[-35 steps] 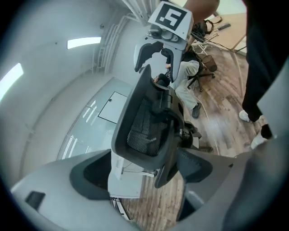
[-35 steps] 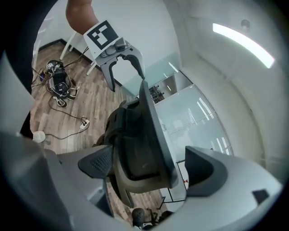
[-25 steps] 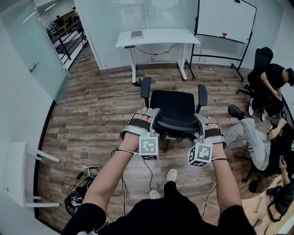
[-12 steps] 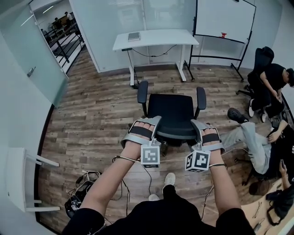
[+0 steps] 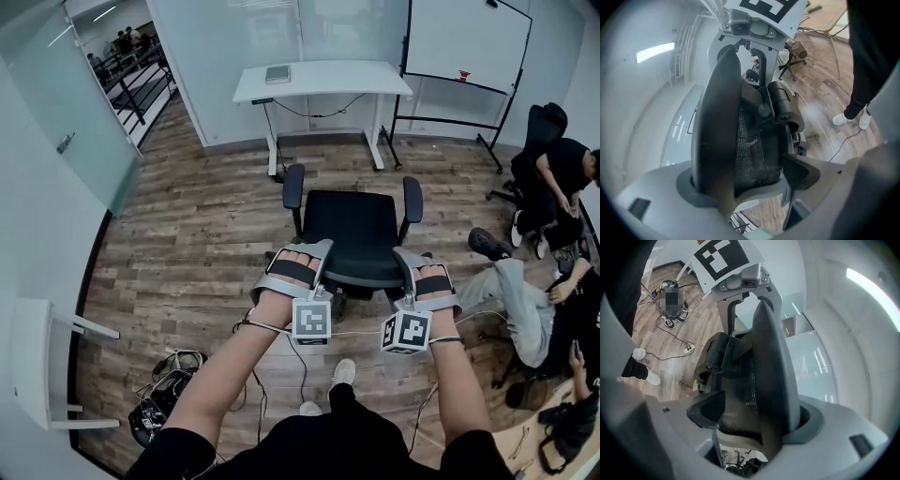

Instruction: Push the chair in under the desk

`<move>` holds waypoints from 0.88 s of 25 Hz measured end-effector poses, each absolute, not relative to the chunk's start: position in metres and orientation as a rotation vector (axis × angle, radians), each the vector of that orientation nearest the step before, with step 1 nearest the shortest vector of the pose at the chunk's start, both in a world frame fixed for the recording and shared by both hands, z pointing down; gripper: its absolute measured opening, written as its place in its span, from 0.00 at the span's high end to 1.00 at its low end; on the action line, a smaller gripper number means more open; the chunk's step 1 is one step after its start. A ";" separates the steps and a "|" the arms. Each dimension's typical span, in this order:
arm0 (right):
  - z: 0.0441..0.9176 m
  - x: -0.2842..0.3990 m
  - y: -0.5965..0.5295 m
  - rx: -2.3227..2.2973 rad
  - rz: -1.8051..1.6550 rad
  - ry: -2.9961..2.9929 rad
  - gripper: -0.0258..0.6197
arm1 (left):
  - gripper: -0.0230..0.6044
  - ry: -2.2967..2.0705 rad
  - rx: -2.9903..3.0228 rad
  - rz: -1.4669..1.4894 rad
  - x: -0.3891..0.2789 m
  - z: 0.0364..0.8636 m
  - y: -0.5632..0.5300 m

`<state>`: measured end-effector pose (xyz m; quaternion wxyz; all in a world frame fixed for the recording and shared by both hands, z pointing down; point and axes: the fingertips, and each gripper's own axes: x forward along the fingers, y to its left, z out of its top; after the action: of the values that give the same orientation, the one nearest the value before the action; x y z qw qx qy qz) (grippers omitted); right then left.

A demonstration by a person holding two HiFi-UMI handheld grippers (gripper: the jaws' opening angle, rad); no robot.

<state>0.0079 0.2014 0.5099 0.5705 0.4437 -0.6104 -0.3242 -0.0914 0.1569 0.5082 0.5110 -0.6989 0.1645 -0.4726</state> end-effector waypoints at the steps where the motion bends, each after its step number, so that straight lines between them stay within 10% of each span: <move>1: 0.512 0.010 0.197 1.033 -0.766 -1.426 0.38 | 0.26 0.396 -1.685 -1.140 -0.089 0.509 0.153; 22: 0.523 0.079 0.062 0.965 -0.831 -1.458 0.32 | 0.26 0.447 -1.680 -1.203 -0.023 0.521 0.028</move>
<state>0.0785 0.0624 0.5226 0.5668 0.4107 -0.6205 -0.3536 -0.0233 0.0281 0.5206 0.4913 -0.6921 0.1840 -0.4957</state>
